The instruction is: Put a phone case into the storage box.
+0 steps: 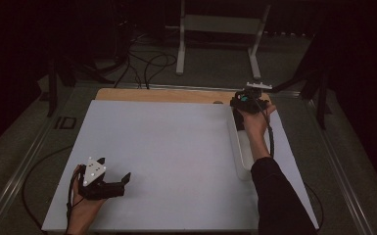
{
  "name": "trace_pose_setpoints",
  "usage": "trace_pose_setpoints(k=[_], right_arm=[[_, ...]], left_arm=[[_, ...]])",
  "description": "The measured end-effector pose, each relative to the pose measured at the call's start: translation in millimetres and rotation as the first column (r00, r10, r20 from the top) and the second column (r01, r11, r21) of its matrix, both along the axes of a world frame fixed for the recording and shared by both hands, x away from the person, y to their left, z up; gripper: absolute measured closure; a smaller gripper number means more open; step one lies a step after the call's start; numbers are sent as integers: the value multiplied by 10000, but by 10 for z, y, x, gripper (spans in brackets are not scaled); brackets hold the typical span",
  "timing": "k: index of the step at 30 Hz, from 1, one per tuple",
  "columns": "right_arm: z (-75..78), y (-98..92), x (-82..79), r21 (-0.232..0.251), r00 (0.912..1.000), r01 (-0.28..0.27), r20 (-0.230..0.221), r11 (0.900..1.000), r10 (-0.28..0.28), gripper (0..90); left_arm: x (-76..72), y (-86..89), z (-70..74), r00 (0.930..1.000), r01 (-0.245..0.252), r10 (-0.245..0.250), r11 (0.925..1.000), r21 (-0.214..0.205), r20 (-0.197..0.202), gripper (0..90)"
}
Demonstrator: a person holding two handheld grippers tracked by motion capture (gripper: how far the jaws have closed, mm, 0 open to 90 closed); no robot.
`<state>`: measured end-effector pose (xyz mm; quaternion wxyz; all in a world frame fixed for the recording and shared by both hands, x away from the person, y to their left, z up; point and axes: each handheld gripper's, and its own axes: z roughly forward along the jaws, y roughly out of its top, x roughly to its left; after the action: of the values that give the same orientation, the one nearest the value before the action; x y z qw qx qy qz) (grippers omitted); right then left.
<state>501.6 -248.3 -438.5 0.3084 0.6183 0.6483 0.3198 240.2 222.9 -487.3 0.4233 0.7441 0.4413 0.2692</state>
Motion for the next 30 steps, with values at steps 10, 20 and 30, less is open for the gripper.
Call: trace_pose_setpoints(k=[10, 20, 30], right_arm=[[16, -17, 11, 37, 9998, -172, 31, 9998, 172, 85], [102, -83, -27, 199, 9990, -324, 314, 9993, 318, 85], [190, -149, -116, 207, 9971, -580, 496, 9981, 569, 85]], left_arm=[[-1, 6, 4, 10000, -1, 1, 10000, -28, 5, 0], [-3, 5, 8, 10000, -9, 9, 10000, -53, 20, 0], [-3, 2, 10, 10000, -22, 22, 10000, -48, 22, 0]])
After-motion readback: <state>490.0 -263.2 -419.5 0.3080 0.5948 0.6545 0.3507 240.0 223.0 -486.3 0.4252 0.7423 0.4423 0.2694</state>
